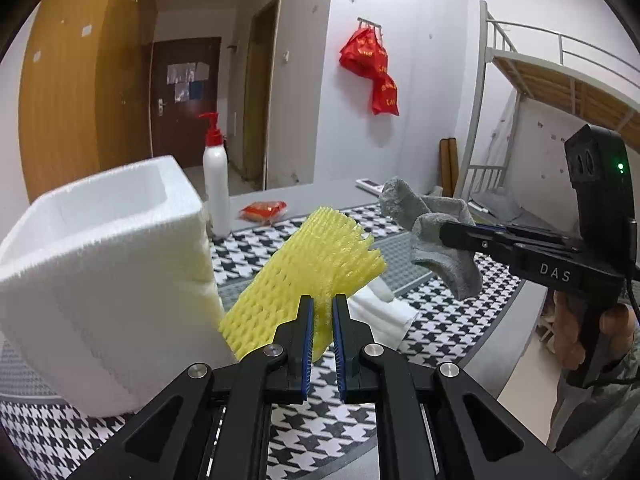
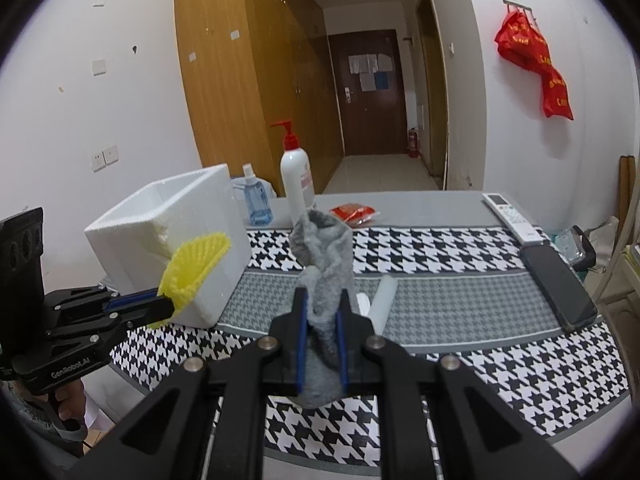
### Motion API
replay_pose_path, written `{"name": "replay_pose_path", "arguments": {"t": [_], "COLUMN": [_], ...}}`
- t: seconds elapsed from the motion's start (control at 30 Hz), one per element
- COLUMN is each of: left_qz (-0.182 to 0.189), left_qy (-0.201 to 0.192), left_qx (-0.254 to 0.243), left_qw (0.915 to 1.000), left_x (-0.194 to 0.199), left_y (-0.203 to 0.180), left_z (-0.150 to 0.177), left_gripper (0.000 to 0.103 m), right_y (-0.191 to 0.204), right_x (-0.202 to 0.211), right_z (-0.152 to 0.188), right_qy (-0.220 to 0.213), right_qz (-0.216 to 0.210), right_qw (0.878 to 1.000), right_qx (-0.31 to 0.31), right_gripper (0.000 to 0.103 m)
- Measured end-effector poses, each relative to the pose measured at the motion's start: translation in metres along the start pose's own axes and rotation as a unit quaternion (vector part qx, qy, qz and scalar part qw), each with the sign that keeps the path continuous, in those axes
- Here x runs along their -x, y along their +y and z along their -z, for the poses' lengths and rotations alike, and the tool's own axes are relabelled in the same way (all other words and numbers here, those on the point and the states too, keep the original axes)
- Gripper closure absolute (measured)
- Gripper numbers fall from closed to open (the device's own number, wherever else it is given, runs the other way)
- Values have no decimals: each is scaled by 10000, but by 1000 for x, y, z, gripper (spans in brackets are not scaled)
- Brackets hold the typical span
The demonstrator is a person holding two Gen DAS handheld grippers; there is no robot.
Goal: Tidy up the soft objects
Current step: 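Carry the sponge and sock with both tools over the white foam box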
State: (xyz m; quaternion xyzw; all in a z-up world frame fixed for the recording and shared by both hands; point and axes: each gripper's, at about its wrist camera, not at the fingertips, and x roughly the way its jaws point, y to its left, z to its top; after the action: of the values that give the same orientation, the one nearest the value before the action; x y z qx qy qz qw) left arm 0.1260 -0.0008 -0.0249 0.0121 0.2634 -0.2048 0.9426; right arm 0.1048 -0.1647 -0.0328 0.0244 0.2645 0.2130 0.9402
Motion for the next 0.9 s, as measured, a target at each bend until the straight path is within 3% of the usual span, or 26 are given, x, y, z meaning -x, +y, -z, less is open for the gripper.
{"name": "replay_pose_path", "arguments": {"t": [0.6, 0.9], "left_qz": [-49, -292], "left_qy": [-565, -737], "left_qx": [-210, -212], "left_qw": [9982, 9966], "left_x": [15, 19], "left_y": [-10, -6], "left_z": [-39, -49], "left_gripper": [93, 93], "right_y": [4, 6], "right_x": [23, 28], "right_z": [-22, -32], "right_qy": [-527, -698], "right_qz": [125, 149], "right_qw": [9985, 9974], "right_qx": [21, 73], "right_gripper": [88, 88]}}
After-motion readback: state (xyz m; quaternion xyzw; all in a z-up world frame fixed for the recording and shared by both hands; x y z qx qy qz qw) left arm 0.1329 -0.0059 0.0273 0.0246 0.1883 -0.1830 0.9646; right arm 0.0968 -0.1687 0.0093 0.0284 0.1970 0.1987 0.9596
